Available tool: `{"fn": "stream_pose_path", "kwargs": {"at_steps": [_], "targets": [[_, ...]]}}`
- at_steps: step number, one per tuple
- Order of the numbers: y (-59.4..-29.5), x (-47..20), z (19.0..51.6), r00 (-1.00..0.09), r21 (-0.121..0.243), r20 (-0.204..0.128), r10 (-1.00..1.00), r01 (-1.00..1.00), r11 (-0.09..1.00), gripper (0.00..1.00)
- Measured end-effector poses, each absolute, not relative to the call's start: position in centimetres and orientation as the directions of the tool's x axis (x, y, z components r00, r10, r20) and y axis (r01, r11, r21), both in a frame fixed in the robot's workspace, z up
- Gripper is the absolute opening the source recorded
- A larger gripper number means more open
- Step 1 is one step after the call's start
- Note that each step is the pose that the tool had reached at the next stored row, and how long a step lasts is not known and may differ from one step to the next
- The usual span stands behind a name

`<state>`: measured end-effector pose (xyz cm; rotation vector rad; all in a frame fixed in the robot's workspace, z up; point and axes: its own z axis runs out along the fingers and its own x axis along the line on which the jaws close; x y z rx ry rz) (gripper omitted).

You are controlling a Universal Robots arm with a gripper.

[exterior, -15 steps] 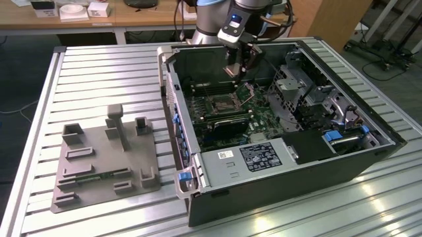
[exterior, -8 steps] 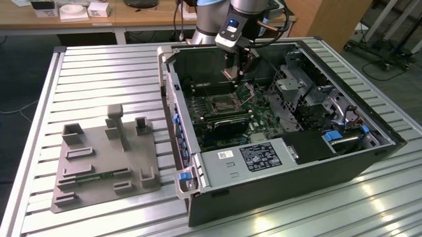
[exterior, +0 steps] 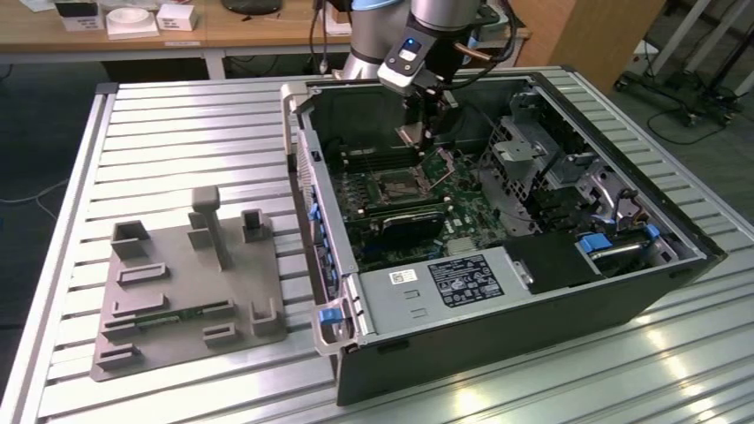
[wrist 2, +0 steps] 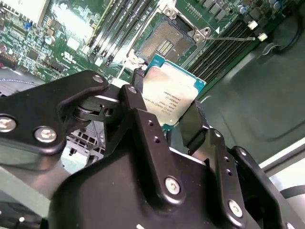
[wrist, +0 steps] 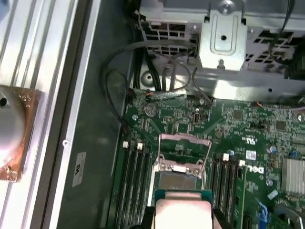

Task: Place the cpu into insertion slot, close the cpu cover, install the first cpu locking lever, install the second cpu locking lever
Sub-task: 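Place the cpu into insertion slot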

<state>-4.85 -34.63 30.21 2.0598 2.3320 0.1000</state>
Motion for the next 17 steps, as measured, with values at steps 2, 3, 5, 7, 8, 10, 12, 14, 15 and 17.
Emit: {"fn": "stream_pose_path", "kwargs": {"at_steps": [2,3,5,7,8,10,12,14,15,17], "targets": [[-34.63,-4.85,30.20,-0.124,0.067,0.021,0.992,0.990,0.122,0.54],[-34.63,-4.85,30.18,-0.124,0.067,0.021,0.992,0.990,0.122,0.54],[-34.62,-4.85,30.18,-0.124,0.067,0.021,0.992,0.990,0.122,0.54],[-34.62,-4.85,30.17,-0.124,0.067,0.021,0.992,0.990,0.122,0.54],[-34.62,-4.85,30.17,-0.124,0.067,0.021,0.992,0.990,0.122,0.54],[-34.62,-4.85,30.17,-0.124,0.067,0.021,0.992,0.990,0.122,0.54],[-34.63,-4.85,30.17,-0.124,0.067,0.021,0.992,0.990,0.122,0.54],[-34.62,-4.85,30.17,-0.123,0.067,0.021,0.992,0.990,0.121,0.54],[-34.63,-4.85,30.17,-0.120,0.067,0.021,0.993,0.991,0.119,0.54],[-34.62,-4.85,30.14,-0.109,0.067,0.022,0.994,0.992,0.108,0.54]]}}
